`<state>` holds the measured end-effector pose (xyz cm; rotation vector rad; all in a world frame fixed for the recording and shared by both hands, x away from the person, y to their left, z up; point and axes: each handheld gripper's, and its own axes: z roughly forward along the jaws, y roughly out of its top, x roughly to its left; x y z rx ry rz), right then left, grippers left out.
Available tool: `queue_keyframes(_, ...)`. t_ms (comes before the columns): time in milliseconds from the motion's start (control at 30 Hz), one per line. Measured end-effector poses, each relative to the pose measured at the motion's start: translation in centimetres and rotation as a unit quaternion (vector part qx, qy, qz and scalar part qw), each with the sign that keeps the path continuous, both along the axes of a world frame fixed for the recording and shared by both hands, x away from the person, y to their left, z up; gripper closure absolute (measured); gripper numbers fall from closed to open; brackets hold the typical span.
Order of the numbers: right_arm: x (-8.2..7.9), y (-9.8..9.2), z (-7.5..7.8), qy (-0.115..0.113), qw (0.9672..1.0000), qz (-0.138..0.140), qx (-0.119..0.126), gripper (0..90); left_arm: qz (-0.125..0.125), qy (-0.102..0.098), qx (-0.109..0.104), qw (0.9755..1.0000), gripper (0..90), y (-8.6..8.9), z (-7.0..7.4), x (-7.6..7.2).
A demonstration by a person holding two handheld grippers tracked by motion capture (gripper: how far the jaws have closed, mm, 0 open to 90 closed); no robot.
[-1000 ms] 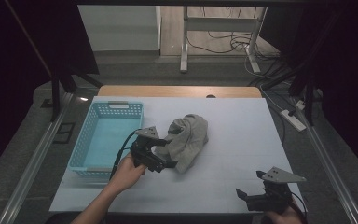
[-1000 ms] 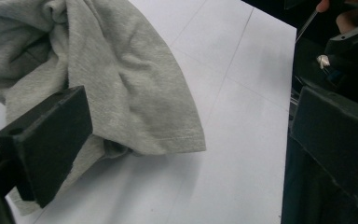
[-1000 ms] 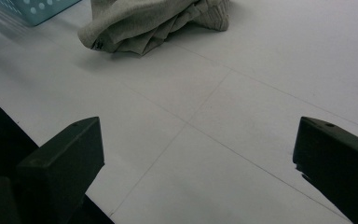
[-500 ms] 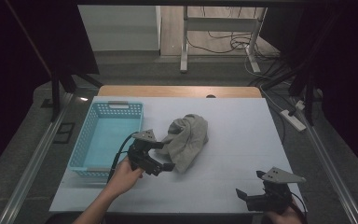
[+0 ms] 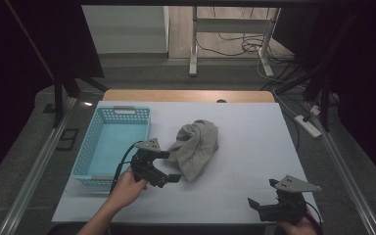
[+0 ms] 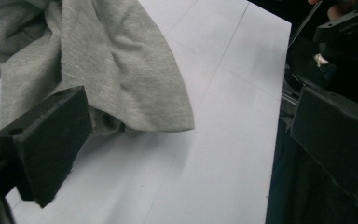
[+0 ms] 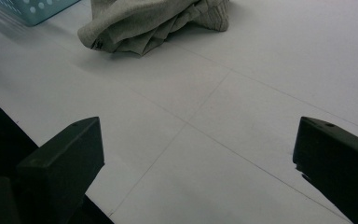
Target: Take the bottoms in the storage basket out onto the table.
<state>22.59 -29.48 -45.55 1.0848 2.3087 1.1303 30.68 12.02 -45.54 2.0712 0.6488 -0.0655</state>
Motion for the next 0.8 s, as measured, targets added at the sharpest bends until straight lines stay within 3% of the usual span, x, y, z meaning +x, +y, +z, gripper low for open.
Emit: queue_keyframes(800, 0.0, 0.0, 0.0, -0.003, 1.0, -0.002, 0.003, 2.4, 0.012, 0.004, -0.01, 0.9999, 0.0, 1.6, 0.1, -1.2)
